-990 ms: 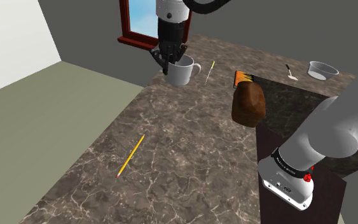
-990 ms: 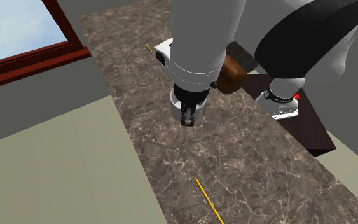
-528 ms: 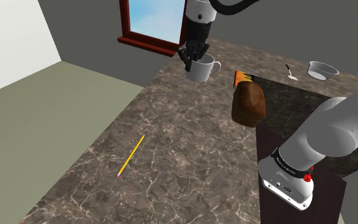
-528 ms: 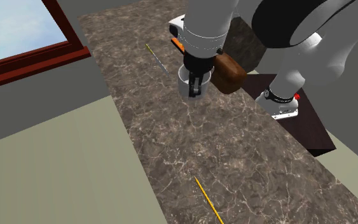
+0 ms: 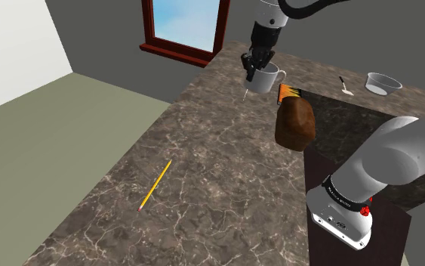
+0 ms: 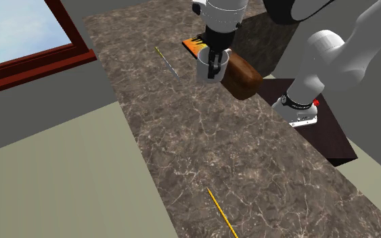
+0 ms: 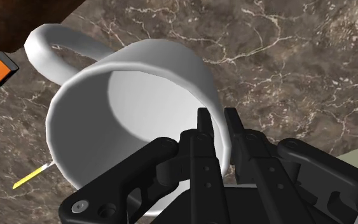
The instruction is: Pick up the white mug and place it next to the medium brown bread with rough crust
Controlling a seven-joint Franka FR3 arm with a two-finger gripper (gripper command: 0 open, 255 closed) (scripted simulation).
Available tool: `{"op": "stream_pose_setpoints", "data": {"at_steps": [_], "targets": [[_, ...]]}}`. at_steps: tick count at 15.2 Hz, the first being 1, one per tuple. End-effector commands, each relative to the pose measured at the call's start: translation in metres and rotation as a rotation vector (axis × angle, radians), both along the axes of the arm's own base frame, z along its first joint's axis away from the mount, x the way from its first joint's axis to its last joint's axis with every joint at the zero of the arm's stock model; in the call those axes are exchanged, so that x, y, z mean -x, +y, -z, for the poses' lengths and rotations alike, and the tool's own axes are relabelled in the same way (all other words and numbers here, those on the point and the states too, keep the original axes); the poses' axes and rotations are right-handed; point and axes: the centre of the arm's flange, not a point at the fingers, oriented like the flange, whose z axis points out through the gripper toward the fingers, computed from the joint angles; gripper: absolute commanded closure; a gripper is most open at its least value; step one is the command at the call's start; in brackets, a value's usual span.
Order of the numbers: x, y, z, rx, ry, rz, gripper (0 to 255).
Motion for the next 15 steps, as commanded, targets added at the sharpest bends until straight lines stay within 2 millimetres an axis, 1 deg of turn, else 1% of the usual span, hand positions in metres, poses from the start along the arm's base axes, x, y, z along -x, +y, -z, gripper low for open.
{"op": "stream_pose_setpoints", "data": {"at_steps": [1, 3, 15], "targets": [[0.007, -0.026, -0.001, -0.001, 0.000, -0.002, 255], [0.014, -0.053, -0.002, -0.001, 0.000, -0.002, 255], [0.014, -0.053, 0.062, -0.001, 0.000, -0.002, 255]]}}
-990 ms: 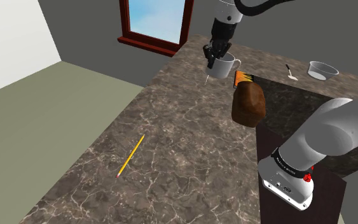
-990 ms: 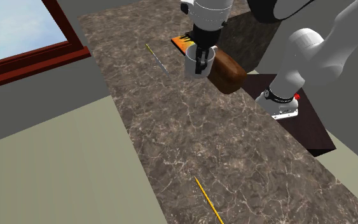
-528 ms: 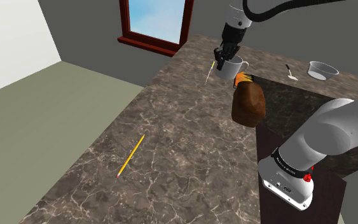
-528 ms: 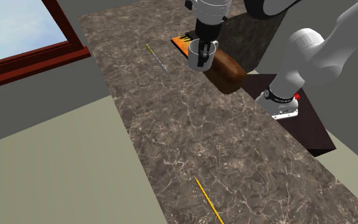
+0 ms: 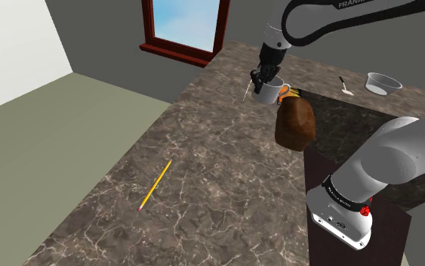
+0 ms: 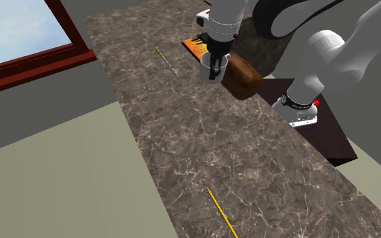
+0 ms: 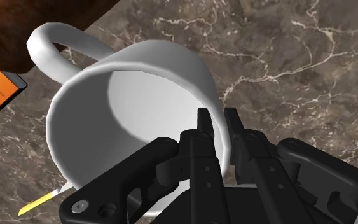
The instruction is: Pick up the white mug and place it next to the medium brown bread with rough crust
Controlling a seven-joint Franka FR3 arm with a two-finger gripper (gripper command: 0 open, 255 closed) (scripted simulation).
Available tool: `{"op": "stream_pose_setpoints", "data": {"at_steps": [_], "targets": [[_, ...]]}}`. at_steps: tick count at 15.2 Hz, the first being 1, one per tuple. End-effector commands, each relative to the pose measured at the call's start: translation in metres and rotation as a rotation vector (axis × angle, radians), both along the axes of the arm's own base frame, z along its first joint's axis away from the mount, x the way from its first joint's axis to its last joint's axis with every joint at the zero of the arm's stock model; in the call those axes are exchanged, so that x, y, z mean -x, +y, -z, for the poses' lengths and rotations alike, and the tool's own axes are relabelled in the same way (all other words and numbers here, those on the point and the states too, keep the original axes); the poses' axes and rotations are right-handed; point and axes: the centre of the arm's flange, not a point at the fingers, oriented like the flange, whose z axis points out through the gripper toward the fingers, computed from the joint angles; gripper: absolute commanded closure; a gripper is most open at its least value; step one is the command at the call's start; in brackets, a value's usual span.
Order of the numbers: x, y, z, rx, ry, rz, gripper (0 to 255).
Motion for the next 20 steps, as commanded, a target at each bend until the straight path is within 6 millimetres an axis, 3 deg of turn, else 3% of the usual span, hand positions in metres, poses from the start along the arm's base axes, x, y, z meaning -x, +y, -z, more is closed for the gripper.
{"op": "stream_pose_setpoints", "data": {"at_steps": [1, 20], "targets": [[0.000, 0.000, 0.011, 0.000, -0.001, 0.000, 255], [0.000, 0.000, 0.111, 0.000, -0.001, 0.000, 255]]}}
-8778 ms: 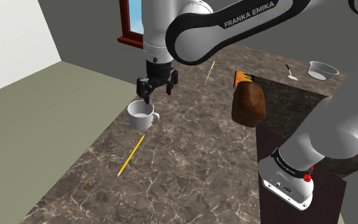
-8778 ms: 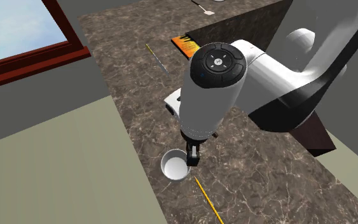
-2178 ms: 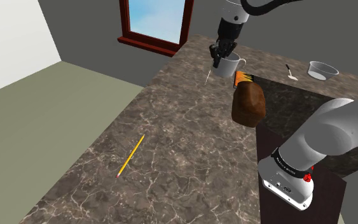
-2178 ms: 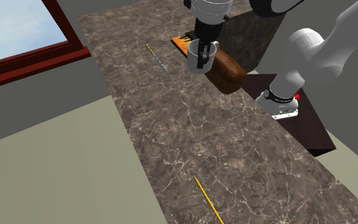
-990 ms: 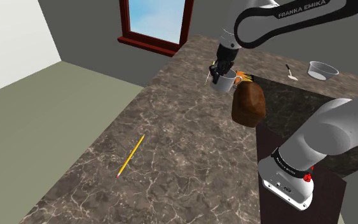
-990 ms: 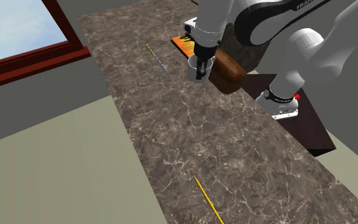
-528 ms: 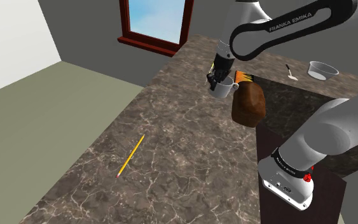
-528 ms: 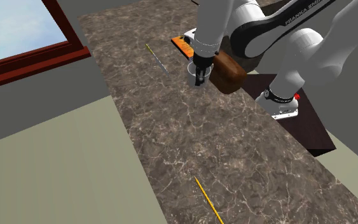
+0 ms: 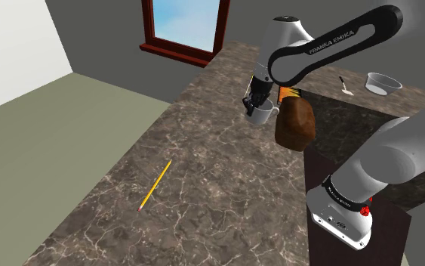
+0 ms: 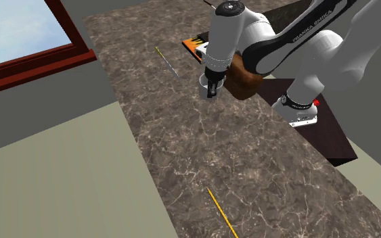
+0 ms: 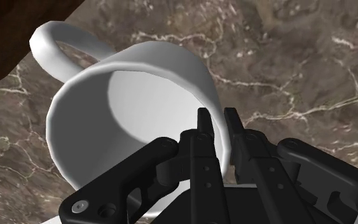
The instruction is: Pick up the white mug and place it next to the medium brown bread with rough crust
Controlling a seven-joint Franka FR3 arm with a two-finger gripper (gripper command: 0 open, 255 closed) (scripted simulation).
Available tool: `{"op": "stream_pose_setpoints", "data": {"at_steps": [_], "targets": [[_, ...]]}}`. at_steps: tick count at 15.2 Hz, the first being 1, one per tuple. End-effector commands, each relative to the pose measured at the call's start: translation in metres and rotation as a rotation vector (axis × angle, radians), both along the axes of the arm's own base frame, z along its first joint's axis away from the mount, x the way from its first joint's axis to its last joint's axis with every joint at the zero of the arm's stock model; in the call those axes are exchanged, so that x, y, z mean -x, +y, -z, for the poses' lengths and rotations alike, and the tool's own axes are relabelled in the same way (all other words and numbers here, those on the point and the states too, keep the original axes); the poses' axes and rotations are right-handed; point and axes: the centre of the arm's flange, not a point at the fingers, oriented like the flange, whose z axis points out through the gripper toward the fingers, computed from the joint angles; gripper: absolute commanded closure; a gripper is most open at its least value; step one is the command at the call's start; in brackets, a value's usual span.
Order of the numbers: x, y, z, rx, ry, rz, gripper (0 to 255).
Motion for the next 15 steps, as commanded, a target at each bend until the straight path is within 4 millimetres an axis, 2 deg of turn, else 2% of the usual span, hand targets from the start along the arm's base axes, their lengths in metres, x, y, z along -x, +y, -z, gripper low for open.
{"op": "stream_pose_setpoints", "data": {"at_steps": [1, 3, 11, 12, 15], "targets": [[-0.0012, -0.0014, 0.0107, 0.000, -0.001, 0.000, 255], [-0.0012, -0.0014, 0.0195, 0.000, -0.001, 0.000, 255], [-0.0012, -0.0014, 0.0195, 0.000, -0.001, 0.000, 255], [-0.0012, -0.0014, 0.0195, 0.000, -0.001, 0.000, 0], [-0.0012, -0.0014, 0.0195, 0.000, -0.001, 0.000, 0]]}}
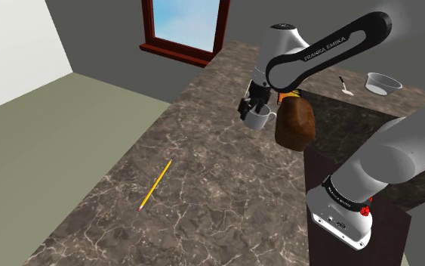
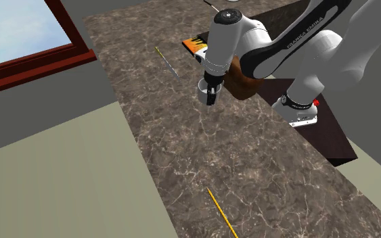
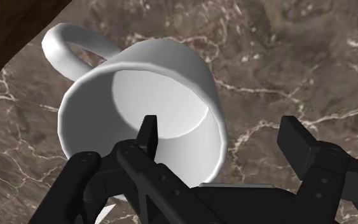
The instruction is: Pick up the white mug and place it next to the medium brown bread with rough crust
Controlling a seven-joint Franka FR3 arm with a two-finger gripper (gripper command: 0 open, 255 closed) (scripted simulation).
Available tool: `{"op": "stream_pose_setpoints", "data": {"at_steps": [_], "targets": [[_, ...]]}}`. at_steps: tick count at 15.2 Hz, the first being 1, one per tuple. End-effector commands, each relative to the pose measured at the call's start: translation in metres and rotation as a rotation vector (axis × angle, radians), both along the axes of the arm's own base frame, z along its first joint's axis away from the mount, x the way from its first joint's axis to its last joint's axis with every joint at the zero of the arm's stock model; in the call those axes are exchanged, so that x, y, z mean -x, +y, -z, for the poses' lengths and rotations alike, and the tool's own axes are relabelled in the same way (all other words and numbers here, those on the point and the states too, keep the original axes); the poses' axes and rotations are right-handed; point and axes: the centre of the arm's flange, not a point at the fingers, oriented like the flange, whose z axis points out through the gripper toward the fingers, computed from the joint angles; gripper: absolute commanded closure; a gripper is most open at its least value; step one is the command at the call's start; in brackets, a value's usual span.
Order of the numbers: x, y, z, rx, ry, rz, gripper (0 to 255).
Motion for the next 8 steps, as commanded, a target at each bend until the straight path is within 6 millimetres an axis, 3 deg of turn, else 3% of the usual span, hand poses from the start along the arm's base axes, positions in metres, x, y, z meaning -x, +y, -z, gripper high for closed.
{"op": "stream_pose_setpoints", "data": {"at_steps": [1, 2, 6, 8], "targets": [[0.000, 0.000, 0.000, 0.000, 0.000, 0.000, 0], [0.000, 0.000, 0.000, 0.000, 0.000, 0.000, 0], [0.002, 0.003, -0.050, 0.000, 0.000, 0.000, 0], [0.002, 0.003, -0.050, 0.000, 0.000, 0.000, 0]]}}
